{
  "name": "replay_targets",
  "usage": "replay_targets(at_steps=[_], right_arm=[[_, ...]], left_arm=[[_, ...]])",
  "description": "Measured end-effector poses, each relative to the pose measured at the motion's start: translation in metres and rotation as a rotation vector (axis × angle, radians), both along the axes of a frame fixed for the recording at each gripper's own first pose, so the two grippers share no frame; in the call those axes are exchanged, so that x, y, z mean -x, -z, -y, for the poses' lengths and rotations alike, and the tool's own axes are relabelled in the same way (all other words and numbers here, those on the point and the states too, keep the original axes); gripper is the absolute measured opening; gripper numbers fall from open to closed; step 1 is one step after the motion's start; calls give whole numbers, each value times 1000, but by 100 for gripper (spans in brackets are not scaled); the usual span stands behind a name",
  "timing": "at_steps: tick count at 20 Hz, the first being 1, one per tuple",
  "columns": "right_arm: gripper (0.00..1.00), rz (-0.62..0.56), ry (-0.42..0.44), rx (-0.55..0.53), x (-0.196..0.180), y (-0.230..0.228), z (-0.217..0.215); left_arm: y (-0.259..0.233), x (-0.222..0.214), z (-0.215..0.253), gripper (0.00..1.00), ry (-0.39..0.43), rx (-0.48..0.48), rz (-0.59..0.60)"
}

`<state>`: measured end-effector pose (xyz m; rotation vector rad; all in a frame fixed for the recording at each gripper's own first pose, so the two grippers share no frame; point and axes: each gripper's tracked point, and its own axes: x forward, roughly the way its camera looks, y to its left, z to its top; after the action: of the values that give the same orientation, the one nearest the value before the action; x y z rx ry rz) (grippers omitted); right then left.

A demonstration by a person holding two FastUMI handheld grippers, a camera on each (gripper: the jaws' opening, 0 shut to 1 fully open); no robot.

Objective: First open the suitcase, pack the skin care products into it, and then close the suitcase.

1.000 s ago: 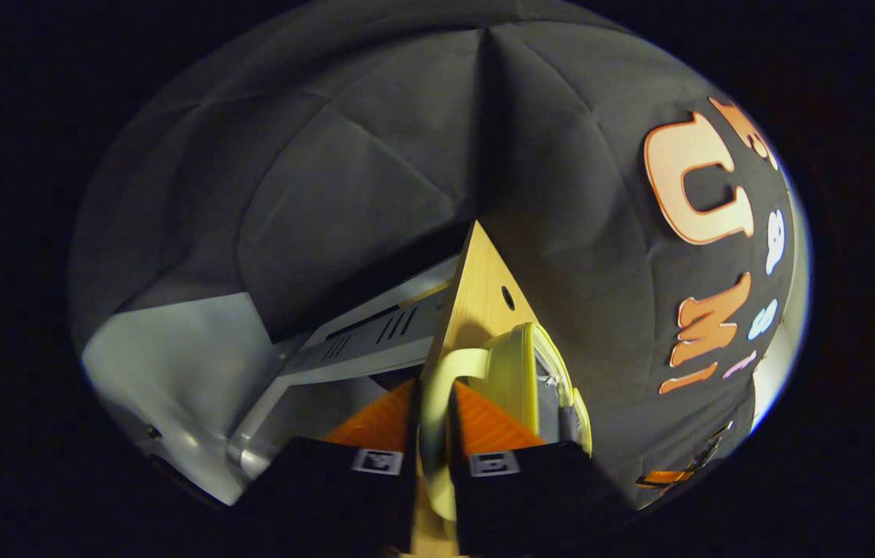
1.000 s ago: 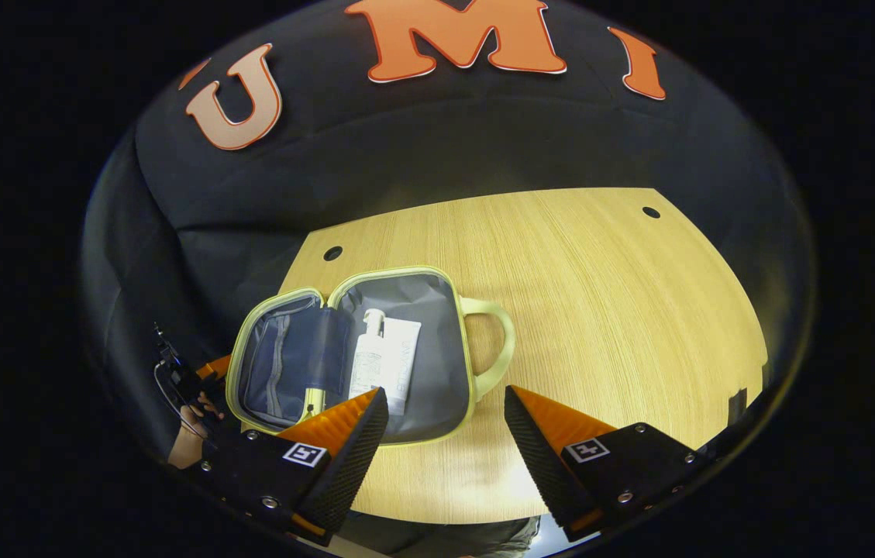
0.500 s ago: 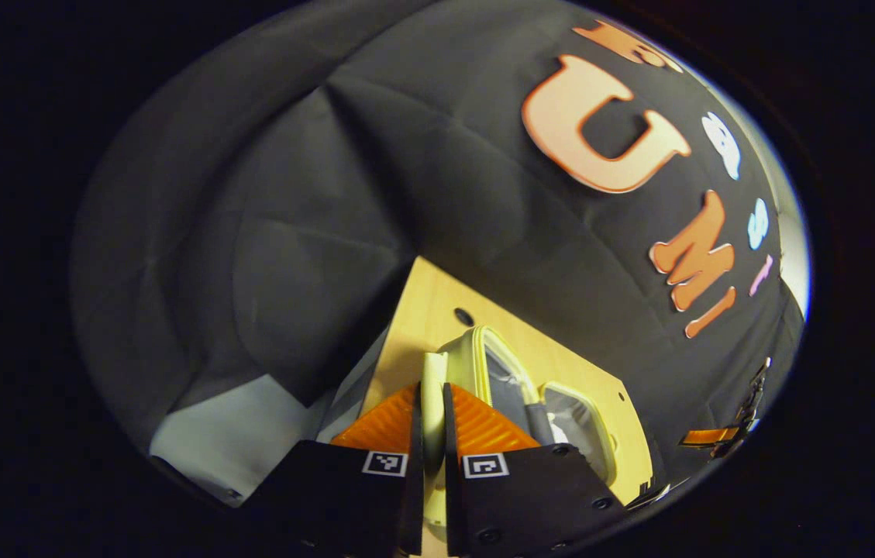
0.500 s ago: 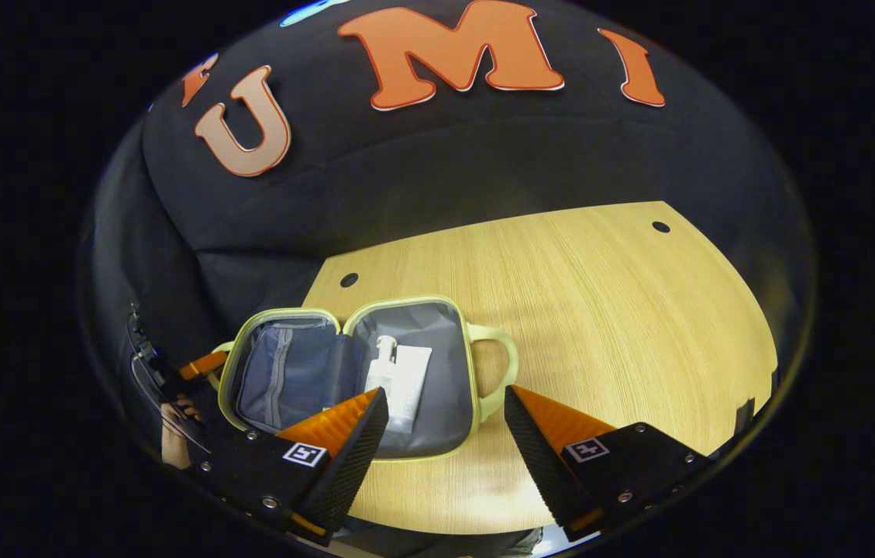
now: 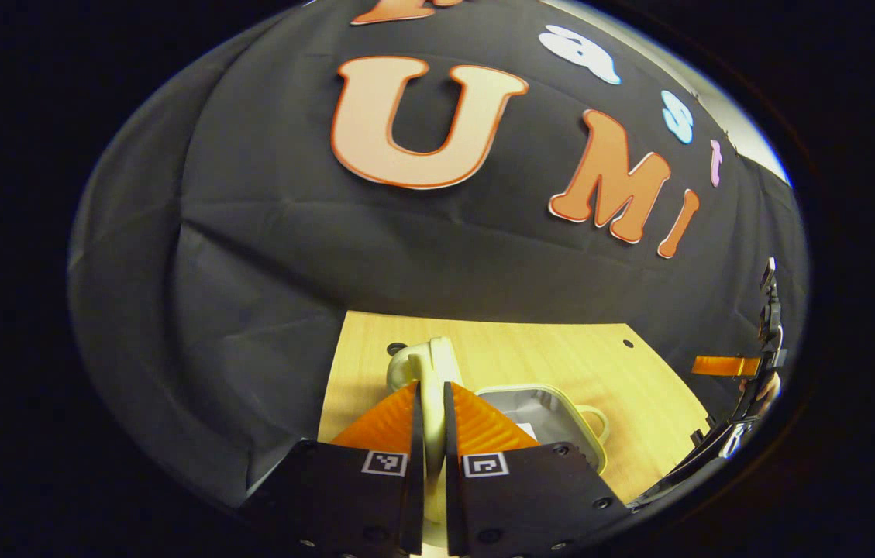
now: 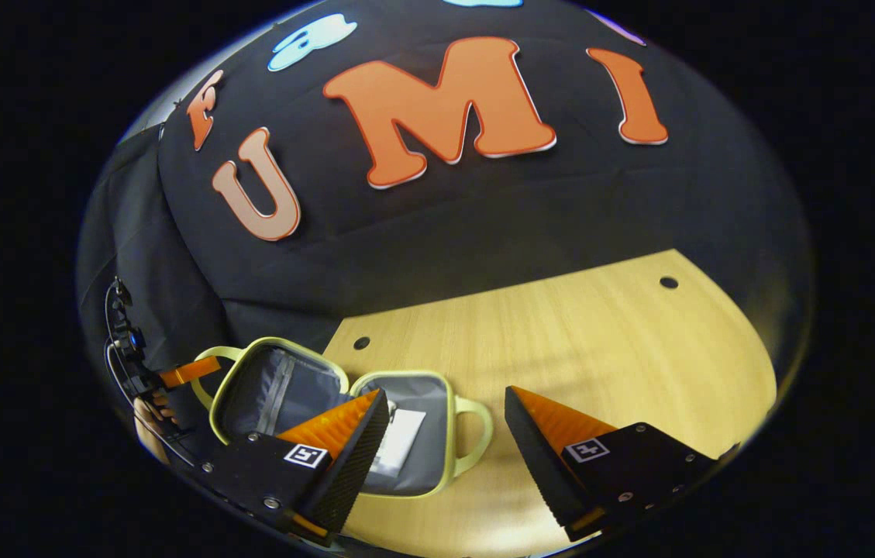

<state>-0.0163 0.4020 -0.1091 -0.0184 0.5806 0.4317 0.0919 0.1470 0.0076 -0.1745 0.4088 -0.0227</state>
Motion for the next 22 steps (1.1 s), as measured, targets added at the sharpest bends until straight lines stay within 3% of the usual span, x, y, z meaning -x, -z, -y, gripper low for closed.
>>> replay_targets(at_steps=[5, 10, 13, 18, 22], right_arm=[[95, 103, -35, -31, -31, -59, 46], [95, 154, -33, 5, -54, -77, 114], [95, 161, -18, 17, -62, -82, 150], [95, 140, 26, 31, -75, -70, 199], [95, 121, 62, 63, -79, -60, 233]], left_arm=[[-22, -20, 101, 12, 26, -108, -26], [-9, -43, 199, 12, 44, -127, -75], [10, -66, 238, 13, 18, -259, -110], [83, -101, 312, 12, 44, -405, -210], [164, -121, 347, 12, 45, -459, -325]])
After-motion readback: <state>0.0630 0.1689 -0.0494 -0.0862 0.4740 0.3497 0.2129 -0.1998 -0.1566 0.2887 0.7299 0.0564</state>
